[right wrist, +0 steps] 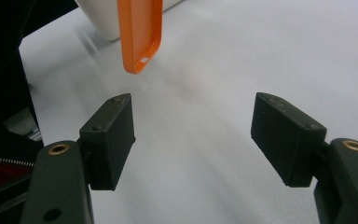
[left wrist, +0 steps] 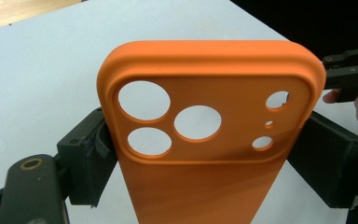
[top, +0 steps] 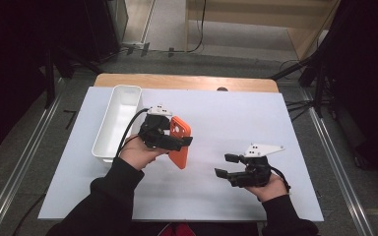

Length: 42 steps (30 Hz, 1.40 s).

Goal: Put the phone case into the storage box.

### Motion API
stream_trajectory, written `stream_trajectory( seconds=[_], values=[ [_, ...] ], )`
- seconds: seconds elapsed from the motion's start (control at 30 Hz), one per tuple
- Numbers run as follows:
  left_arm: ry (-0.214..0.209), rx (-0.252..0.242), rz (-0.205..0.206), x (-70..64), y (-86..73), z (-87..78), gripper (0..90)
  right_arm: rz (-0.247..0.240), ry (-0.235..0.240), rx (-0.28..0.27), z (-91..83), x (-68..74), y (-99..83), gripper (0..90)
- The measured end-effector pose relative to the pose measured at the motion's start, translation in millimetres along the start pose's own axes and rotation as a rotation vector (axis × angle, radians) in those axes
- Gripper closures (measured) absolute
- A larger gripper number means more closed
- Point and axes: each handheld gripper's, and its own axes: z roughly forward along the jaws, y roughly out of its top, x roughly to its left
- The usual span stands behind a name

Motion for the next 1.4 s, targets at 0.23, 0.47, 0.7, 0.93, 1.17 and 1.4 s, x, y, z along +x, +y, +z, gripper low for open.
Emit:
stream_trajectory(
  seconds=[0.23, 0.47, 0.7, 0.93, 1.17, 1.4],
  values=[
    [-0.014, 0.001, 0.004, 1.9, 0.0, -1.3, 15.7, 0.010, -0.004, 0.008, -5.3, -2.3, -14.5, 29.0],
    [-0.031, 0.001, 0.013, 3.1, 1.6, -6.2, 15.7, 0.002, -0.008, 0.022, -7.3, -3.0, -27.1, 29.0],
    [-0.034, 0.008, 0.025, 4.8, 4.8, -14.8, 15.7, -0.010, -0.031, 0.013, -11.3, -6.8, -36.1, 29.0],
    [-0.028, -0.007, 0.026, 7.6, 11.6, -29.6, 15.7, -0.009, -0.045, 0.007, -14.3, -13.0, -41.7, 29.0],
    [-0.021, -0.028, 0.013, 14.1, 18.4, -44.2, 15.7, 0.018, -0.065, 0.023, -14.8, -16.7, -44.8, 29.0],
    [-0.003, -0.038, -0.008, 23.5, 24.3, -54.7, 15.7, 0.025, -0.064, 0.037, -14.1, -15.0, -47.5, 29.0]
  ],
)
